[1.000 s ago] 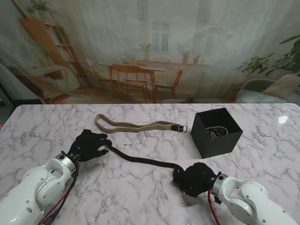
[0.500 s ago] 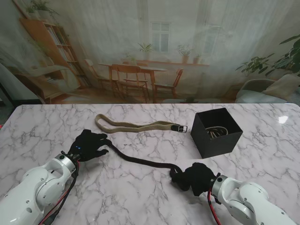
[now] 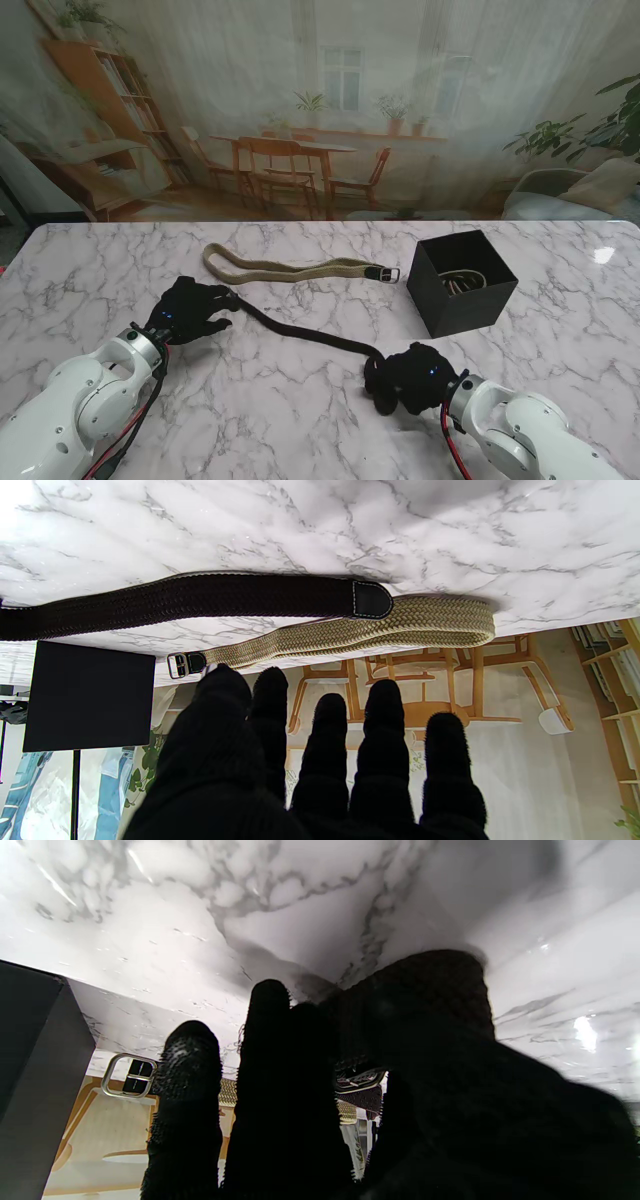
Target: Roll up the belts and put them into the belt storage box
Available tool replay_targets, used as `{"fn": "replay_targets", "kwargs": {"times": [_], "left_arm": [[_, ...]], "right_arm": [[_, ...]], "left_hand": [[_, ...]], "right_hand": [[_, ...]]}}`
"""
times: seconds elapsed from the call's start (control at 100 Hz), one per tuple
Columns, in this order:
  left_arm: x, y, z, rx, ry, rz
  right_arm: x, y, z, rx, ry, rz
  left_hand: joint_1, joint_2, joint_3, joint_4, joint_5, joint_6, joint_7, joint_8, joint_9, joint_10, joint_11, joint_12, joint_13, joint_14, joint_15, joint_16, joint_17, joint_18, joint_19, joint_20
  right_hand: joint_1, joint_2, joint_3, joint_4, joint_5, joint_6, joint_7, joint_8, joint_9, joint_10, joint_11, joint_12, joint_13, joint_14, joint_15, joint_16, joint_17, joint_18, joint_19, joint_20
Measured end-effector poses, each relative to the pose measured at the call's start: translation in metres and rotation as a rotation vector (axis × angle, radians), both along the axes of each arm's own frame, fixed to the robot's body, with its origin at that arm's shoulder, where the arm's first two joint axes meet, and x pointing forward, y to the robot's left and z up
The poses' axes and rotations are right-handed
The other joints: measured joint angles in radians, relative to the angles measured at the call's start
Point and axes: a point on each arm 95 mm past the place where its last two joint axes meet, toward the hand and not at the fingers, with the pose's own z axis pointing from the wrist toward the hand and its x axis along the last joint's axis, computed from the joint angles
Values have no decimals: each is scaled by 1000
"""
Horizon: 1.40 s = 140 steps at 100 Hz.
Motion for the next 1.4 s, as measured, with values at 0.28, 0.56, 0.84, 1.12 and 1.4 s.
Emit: {"fn": "replay_targets", "kwargs": {"times": [0.28, 0.56, 0.84, 1.12, 1.4], "left_arm": [[0, 0, 0, -2, 2, -1], [0, 0, 0, -4, 3, 0], [0, 0, 0, -5, 3, 0], [0, 0, 0, -5, 4, 0], [0, 0, -1, -5, 6, -2]], "right_arm": [[0, 3, 3, 1, 11, -9], [1, 6, 1, 36, 36, -32], [2, 8, -1, 53, 14, -35], [2, 6, -11, 117, -47, -39], [2, 8, -14, 149, -41, -51]], "left_hand": [[0, 0, 0, 0, 0, 0, 0, 0, 0, 0, 0, 0, 0, 0, 0, 0, 0, 0, -10, 0], [0, 0, 0, 0, 0, 0, 0, 0, 0, 0, 0, 0, 0, 0, 0, 0, 0, 0, -10, 0], [-6, 0, 0, 0, 0, 0, 0, 0, 0, 0, 0, 0, 0, 0, 0, 0, -4, 0, -11, 0], [-6, 11, -1, 0, 0, 0, 0, 0, 0, 0, 0, 0, 0, 0, -3, 0, -9, 0, -11, 0], [-6, 11, -1, 0, 0, 0, 0, 0, 0, 0, 0, 0, 0, 0, -4, 0, -9, 0, -11, 0]], "right_hand": [[-105, -68, -24, -20, 123, 17, 1, -130, -307, 160, -346, -307, -159, 86, -258, -246, -124, 155, -251, -59], [-137, -70, -74, -46, 144, 80, 52, -141, -114, 133, -387, -330, -101, 154, -283, -302, -120, 176, -300, -136], [-164, -66, -186, -92, 141, 80, 194, -156, 67, 124, -205, -151, 44, 121, -256, -259, -86, 162, -256, -139], [-204, 47, -224, -52, 44, 196, 39, -124, 365, 11, -9, -61, 305, 74, -49, -133, 13, 125, -175, -128], [-186, 159, -214, -30, -172, -84, -27, -217, 469, 10, 1, -35, 386, 96, 25, -112, 143, 125, -77, -125]]}}
